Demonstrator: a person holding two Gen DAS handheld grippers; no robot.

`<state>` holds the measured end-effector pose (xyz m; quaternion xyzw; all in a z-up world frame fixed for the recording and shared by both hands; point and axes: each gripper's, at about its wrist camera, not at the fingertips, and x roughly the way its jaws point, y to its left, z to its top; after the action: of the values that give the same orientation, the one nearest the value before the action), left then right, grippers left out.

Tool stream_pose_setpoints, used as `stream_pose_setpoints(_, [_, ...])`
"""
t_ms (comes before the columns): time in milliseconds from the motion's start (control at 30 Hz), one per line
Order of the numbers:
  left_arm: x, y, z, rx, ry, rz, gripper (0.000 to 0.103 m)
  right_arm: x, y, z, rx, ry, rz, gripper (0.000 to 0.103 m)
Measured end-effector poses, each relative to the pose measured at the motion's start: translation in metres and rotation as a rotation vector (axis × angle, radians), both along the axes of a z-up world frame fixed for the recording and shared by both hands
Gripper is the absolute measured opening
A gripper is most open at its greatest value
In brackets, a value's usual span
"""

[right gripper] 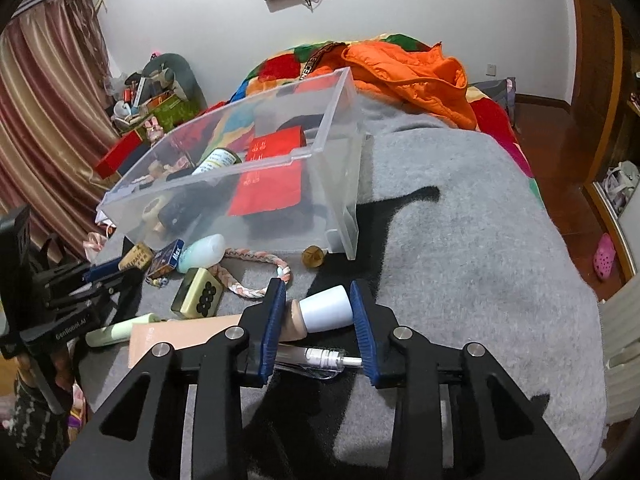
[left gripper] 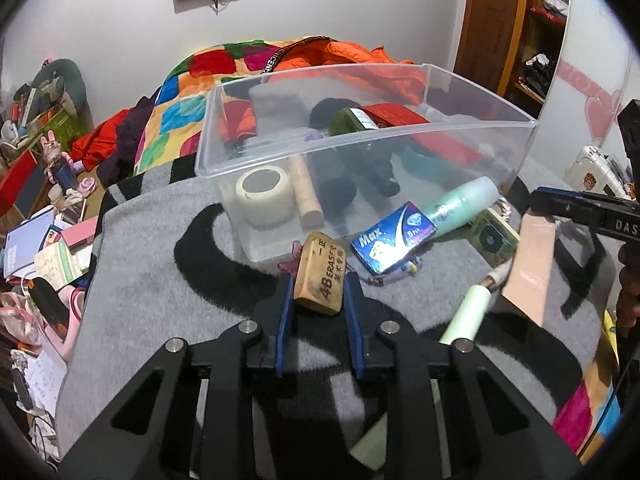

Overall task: Organize objects
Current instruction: 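Grasp the eraser with left tool while right tool grasps beige cosmetic tube, then lift eraser and beige tube and carry both toward the clear box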

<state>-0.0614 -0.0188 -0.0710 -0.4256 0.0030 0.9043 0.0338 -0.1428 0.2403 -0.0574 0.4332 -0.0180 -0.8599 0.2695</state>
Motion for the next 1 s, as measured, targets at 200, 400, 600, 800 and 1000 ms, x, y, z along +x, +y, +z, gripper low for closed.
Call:
stream_pose_setpoints(200, [0.019,-0.002,0.002,0.036,-0.007,-0.006,0.024,0.003,0.004,0.007,-0.006,0.018,-0.003,0.029])
stream_pose_setpoints(400, [0.038,-0.009,0.01,0.048,0.014,0.023,0.024,0.009,0.019,0.01,-0.007,0.022,-0.036,0.029])
stream_pose_setpoints(600, [0.042,-0.006,0.025,0.073,0.054,0.016,0.024,0.012,0.026,0.026,-0.034,0.043,-0.039,0.005])
stream_pose_setpoints(800, [0.049,0.0,0.04,0.089,0.089,-0.008,0.024,0.019,0.014,0.032,0.004,0.067,0.022,0.006])
stream_pose_setpoints(1000, [0.055,0.002,0.041,0.142,0.074,-0.029,0.024,0.044,0.008,0.03,0.056,0.102,0.111,0.043])
